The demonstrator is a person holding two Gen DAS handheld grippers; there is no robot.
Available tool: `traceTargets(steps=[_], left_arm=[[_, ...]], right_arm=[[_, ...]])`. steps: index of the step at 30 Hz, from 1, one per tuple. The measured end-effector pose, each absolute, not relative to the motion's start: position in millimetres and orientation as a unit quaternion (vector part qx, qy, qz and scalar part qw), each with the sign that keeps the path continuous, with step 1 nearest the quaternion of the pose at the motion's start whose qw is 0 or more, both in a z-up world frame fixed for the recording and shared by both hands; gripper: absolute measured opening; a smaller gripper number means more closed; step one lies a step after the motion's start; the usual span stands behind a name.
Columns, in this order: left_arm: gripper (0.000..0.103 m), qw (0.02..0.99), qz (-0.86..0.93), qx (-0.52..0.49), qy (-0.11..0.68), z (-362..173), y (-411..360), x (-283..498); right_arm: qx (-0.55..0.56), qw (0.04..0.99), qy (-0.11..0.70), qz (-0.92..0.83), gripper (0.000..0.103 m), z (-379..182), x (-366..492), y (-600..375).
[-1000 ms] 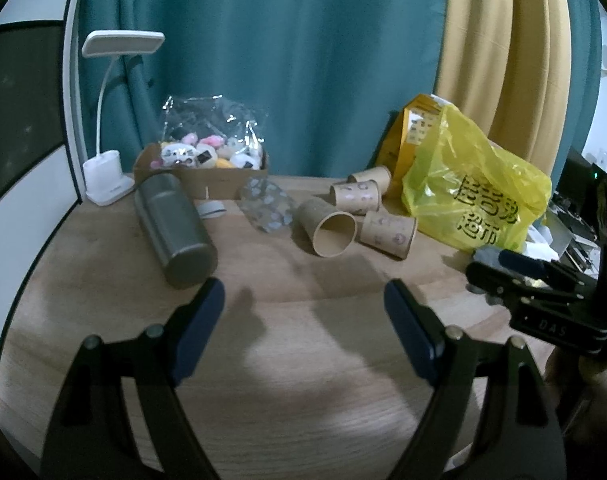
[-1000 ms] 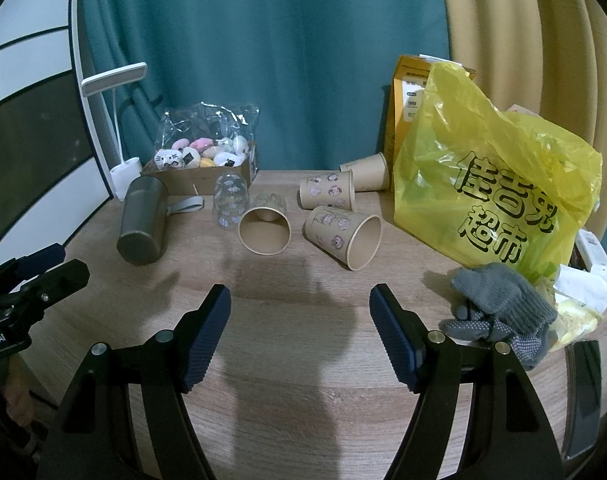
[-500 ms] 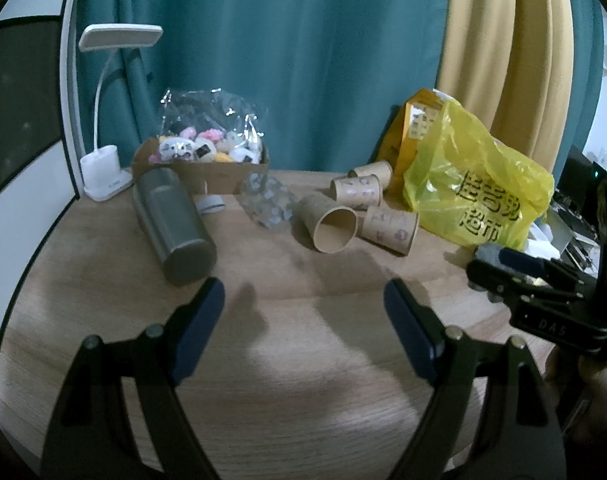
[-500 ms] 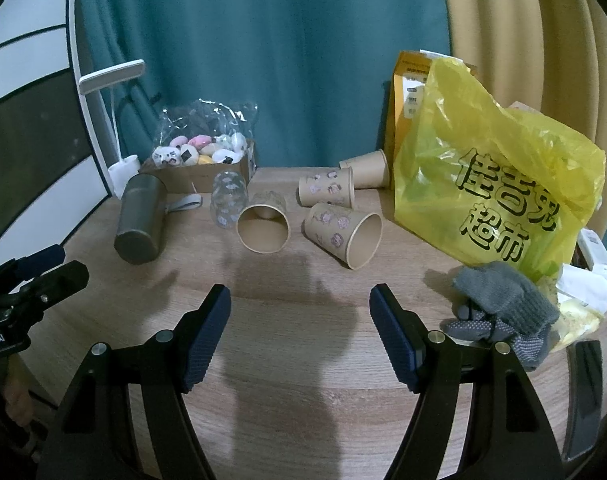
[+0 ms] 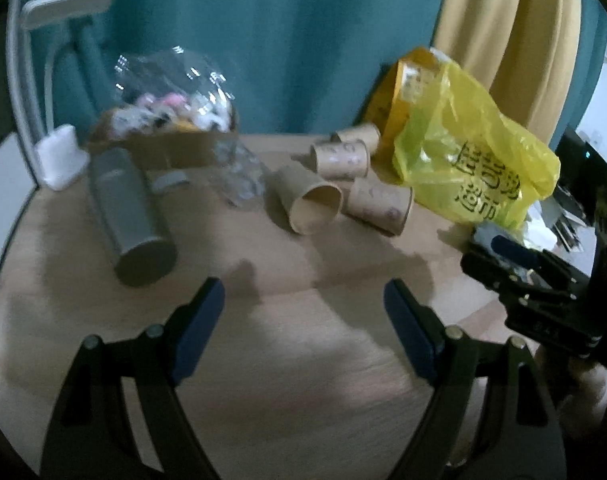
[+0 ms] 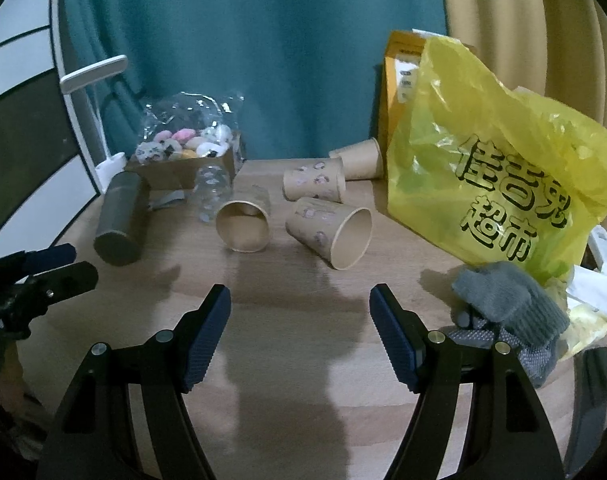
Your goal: Flip cup upside down
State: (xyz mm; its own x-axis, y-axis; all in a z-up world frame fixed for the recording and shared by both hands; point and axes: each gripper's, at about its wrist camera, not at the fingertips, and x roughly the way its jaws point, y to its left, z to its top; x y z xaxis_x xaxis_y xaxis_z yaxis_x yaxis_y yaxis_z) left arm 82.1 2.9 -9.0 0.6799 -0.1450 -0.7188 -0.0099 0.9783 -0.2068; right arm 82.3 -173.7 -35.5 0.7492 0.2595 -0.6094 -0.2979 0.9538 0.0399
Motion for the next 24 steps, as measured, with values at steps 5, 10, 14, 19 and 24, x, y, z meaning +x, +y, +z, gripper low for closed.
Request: traceTargets(steps=[5,10,14,19,24], left_arm=[[0.083,0.892,-0.052,-0.118,0.433,-12.0,6.5,134.5],[0.083,0.872,-0.062,-0.141,0.464,-10.6,4.4,194.6],[0.083,0.849,-0.068,-0.159,0.499,-18.5,-0.1,240.1],[0.083,0.821,-0.060,-0.187,0.535,-34.3,-4.7,282.8],[0.083,0.803,-0.037,-0.168,0.570,-54.1,-15.3,305.0]], right_arm=[[-0.020,0.931,0.336,0.142,0.075,-46.4,99.9,-188.8],[-0.009,0.928,0.346,0.139,0.075,-55.2,120.7,-204.4],[-0.004,0.926,0.350,0.142,0.075,-58.1,137.5,-215.6],[-0.004,0.926,0.349,0.146,0.075,-58.5,157.1,-229.4],[0.002,0.925,0.350,0.150,0.075,-61.8,170.4,-240.0]])
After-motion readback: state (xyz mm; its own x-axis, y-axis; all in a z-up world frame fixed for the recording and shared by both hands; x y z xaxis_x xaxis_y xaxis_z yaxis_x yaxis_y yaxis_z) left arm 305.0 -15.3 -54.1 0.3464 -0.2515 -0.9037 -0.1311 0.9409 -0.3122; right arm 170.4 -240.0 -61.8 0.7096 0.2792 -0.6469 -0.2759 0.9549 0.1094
